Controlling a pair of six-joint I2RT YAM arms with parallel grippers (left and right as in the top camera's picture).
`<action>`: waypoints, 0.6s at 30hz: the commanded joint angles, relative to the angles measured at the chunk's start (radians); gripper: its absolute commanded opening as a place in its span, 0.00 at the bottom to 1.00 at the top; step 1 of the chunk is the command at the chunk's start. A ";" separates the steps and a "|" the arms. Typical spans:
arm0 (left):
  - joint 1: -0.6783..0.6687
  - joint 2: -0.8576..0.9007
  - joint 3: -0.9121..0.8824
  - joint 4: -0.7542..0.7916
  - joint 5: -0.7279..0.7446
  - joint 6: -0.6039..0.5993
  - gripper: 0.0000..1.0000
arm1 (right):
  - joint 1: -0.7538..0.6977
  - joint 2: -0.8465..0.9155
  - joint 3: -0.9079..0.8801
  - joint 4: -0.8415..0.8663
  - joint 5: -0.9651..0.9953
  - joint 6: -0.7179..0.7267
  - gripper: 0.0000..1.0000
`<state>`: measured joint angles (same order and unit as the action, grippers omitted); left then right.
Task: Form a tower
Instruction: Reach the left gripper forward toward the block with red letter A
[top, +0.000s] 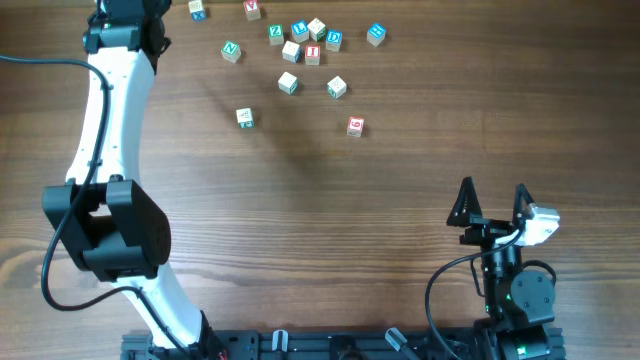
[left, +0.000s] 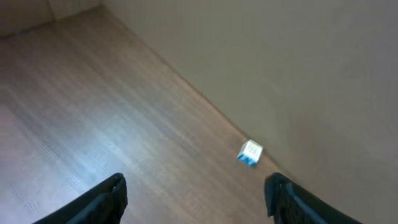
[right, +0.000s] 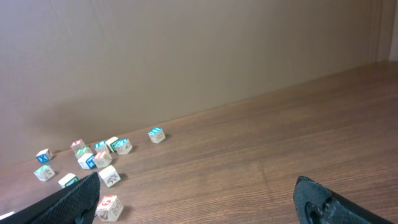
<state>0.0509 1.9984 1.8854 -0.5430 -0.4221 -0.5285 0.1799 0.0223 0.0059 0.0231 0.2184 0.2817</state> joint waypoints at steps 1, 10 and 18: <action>0.000 0.011 0.013 -0.069 -0.013 0.000 0.69 | -0.004 -0.005 -0.001 0.005 0.010 -0.017 1.00; 0.000 0.013 0.013 -0.124 0.003 0.000 0.87 | -0.004 -0.005 -0.001 0.004 0.010 -0.017 1.00; -0.005 0.011 0.013 -0.248 0.171 0.121 0.97 | -0.004 -0.005 -0.001 0.005 0.010 -0.017 1.00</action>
<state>0.0509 1.9991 1.8854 -0.7536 -0.3450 -0.5037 0.1799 0.0223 0.0063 0.0231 0.2184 0.2817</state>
